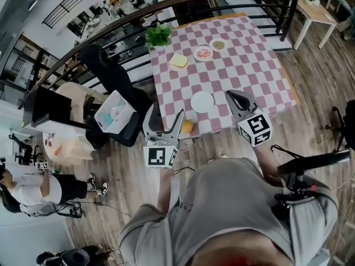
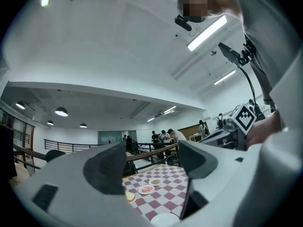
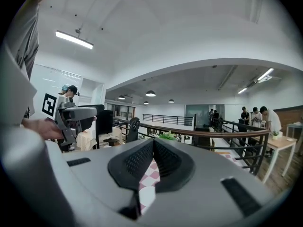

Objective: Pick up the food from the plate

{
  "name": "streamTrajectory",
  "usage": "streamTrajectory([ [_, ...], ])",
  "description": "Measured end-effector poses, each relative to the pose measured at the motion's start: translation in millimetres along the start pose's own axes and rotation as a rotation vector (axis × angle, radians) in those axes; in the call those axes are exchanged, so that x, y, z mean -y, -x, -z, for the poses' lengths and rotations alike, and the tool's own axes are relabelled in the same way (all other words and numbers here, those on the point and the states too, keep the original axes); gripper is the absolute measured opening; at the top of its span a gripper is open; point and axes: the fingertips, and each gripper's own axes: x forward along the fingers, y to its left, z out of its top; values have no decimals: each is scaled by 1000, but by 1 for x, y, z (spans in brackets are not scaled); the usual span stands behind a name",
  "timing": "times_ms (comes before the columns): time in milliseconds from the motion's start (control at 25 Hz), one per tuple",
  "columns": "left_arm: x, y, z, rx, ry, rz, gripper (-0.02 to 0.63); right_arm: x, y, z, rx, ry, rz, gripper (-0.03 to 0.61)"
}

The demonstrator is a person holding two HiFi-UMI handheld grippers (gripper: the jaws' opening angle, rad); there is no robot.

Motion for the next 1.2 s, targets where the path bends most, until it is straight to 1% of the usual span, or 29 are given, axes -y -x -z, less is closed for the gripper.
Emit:
streamTrajectory([
  [40, -1, 3, 1, 1, 0, -8, 313, 0, 0, 0, 2, -2, 1, 14],
  [80, -2, 5, 1, 5, -1, -18, 199, 1, 0, 0, 4, -4, 2, 14],
  [120, -2, 8, 0, 12, -4, -29, 103, 2, 1, 0, 5, -4, 3, 14],
  [160, -3, 10, -1, 19, -6, -36, 34, 2, 1, 0, 7, -3, 5, 14],
  [200, -4, 12, -2, 26, -4, -39, 11, 2, 2, -1, 10, -2, 7, 14],
  [440, -4, 14, 0, 32, 23, -33, 11, 2, 6, 4, 3, -5, 15, 14],
  [760, 7, 9, 12, 6, 66, -13, 11, 1, 10, 0, 15, -8, 13, 14],
  [960, 11, 12, 13, 19, 113, -5, 11, -5, 15, -2, 26, -25, -2, 14],
  [1120, 15, 14, 8, 37, 118, 5, 11, -7, 22, -6, 44, -48, -2, 14],
  [1200, 15, 15, 7, 39, 117, -4, 11, -9, 21, -9, 52, -51, -14, 14],
])
